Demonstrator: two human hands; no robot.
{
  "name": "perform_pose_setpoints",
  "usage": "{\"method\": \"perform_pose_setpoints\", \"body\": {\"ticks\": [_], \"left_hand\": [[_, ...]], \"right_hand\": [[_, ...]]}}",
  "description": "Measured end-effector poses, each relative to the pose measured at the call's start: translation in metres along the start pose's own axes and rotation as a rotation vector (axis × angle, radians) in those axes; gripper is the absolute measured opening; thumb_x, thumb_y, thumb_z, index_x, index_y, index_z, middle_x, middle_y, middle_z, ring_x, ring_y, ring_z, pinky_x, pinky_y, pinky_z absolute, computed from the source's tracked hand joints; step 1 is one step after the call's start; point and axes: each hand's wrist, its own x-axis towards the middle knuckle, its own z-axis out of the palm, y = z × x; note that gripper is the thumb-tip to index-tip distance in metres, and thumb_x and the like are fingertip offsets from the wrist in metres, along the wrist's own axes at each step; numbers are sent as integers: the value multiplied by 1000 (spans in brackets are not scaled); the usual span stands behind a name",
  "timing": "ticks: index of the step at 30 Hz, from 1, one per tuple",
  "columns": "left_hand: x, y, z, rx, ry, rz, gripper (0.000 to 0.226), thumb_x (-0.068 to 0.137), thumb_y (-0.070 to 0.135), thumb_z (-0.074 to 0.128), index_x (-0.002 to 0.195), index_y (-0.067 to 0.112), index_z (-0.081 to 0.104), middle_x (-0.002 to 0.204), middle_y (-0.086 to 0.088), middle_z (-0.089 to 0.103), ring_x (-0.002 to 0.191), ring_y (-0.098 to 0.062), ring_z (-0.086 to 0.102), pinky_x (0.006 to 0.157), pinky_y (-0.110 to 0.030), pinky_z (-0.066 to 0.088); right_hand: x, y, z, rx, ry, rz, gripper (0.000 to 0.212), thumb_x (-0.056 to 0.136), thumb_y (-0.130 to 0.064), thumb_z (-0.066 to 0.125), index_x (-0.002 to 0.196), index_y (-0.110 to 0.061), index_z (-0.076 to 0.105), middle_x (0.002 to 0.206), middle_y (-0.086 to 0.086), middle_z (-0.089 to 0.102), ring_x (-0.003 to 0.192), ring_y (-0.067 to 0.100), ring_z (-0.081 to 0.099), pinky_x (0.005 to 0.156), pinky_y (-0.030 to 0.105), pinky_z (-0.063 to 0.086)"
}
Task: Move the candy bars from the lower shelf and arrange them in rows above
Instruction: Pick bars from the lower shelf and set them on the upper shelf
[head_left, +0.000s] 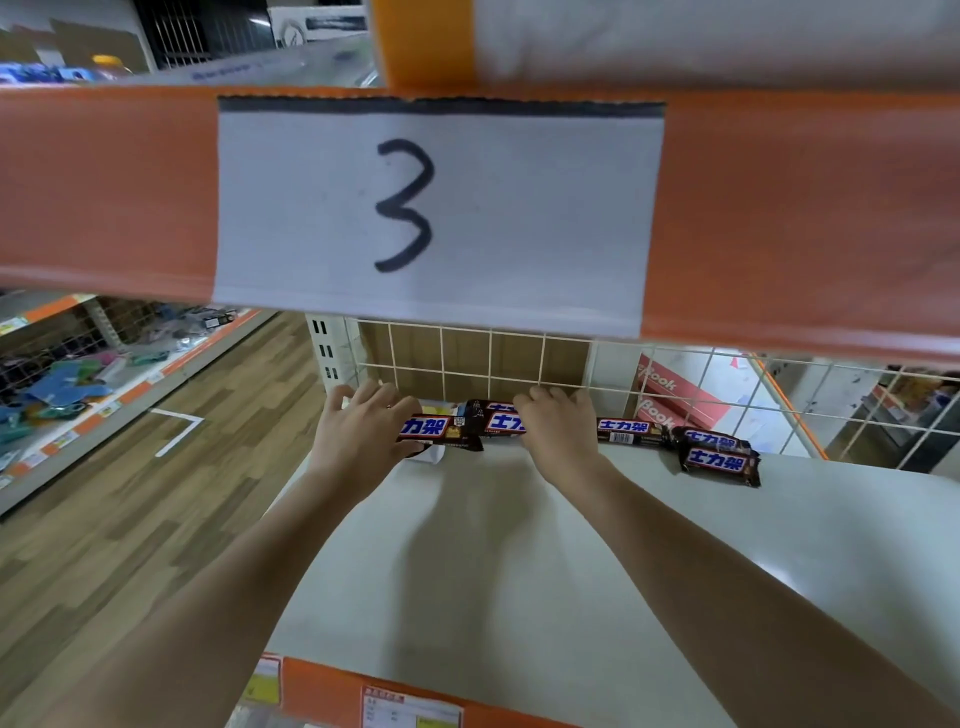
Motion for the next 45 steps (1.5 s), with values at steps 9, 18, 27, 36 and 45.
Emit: {"method": "perform_pose_setpoints", "body": {"ticks": [9,18,27,36,45], "left_hand": [[-4,-1,-2,-35,-44,-50,35,70,49,73,97,27,64,92,5,60,91,-20,55,81,-38,37],[10,22,-6,-87,-68,-34,37,65,44,79,95,25,67,88,3,63,88,-24,58,80,-40,41],[36,80,2,-159,-67,48,38,78,45,67,110,23,63,108,-1,61,107,-25,51,87,-40,35],[40,100,10,-156,-138,61,48,85,52,55,126,30,47,127,6,50,122,-18,39,99,-37,25],[35,91,13,-163,-159,13,49,82,58,55,121,30,52,122,7,52,118,-17,40,98,-38,25]], "right_hand": [[1,9,-6,72,-114,42,53,83,-56,60,119,-18,52,116,0,56,108,20,53,92,38,36],[-17,27,-13,70,39,80,21,95,-26,50,114,-19,56,109,-3,59,101,19,56,77,33,34],[-45,73,-18,221,32,267,30,94,-14,41,117,-21,59,115,-2,61,111,19,54,95,37,36],[-63,81,-20,261,55,281,24,97,-21,37,107,-18,58,107,-1,61,104,20,55,92,37,38],[-61,64,-16,355,-51,208,35,94,-26,50,129,-23,53,122,-1,61,113,21,55,87,33,40]]}}
